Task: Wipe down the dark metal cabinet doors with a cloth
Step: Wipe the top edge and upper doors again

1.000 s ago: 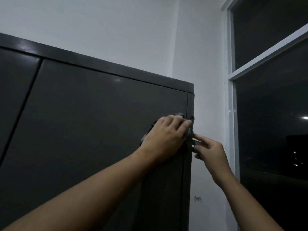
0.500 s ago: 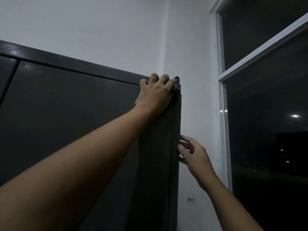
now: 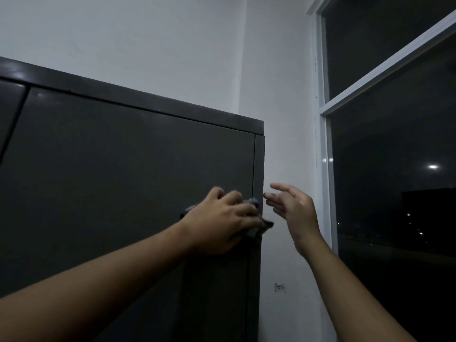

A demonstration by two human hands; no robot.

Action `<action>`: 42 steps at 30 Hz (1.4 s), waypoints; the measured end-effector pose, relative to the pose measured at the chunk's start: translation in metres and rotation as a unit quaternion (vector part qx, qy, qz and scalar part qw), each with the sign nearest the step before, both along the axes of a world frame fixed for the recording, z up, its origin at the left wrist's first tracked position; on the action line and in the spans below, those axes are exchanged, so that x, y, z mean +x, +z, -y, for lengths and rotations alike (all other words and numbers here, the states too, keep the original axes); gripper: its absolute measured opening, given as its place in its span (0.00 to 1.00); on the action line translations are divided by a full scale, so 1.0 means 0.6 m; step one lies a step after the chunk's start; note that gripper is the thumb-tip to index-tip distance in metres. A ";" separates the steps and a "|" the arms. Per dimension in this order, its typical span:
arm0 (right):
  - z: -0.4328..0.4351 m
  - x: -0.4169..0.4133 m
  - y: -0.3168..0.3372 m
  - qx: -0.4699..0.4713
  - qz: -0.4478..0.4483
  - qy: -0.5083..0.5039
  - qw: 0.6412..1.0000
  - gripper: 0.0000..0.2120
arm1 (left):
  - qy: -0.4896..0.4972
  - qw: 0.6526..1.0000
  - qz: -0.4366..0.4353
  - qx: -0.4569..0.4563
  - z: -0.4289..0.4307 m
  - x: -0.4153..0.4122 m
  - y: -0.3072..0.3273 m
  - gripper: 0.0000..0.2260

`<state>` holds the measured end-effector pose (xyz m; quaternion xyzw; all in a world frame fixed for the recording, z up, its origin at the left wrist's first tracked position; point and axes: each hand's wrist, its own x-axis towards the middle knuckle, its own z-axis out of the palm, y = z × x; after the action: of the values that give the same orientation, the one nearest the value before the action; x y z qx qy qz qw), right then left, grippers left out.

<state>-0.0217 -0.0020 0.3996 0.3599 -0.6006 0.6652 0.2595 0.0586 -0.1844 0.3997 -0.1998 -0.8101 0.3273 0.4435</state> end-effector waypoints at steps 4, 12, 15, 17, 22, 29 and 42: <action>0.023 0.020 0.025 0.081 -0.039 -0.064 0.994 0.18 | 0.007 0.998 0.001 -0.059 0.029 0.015 -0.001 0.22; 0.051 0.021 -0.003 0.058 -0.004 -0.049 0.997 0.16 | 0.012 0.989 -0.132 0.069 -0.010 0.006 0.182 0.20; 0.067 0.014 -0.018 0.079 -0.028 -0.104 0.991 0.15 | 0.013 0.987 -0.150 0.058 -0.039 -0.023 0.216 0.19; 0.075 0.005 -0.023 0.090 -0.034 -0.124 0.988 0.21 | 0.006 0.983 -0.165 0.080 -0.049 -0.040 0.232 0.18; 0.086 -0.015 -0.027 0.090 -0.028 -0.127 0.987 0.26 | -0.011 0.965 -0.217 0.148 -0.058 -0.061 0.252 0.17; 0.100 -0.005 -0.033 0.082 -0.037 -0.134 0.987 0.26 | 0.036 0.925 -0.271 0.264 -0.061 -0.040 0.249 0.18; 0.169 0.036 -0.022 0.171 -0.199 -0.325 0.909 0.36 | 0.064 0.885 -0.326 0.325 0.110 0.082 0.199 0.20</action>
<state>0.0000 -0.1032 0.3864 0.3085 -0.7248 0.3458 0.5099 0.1075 -0.2504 0.5192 0.1262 -0.6917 0.1198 0.7009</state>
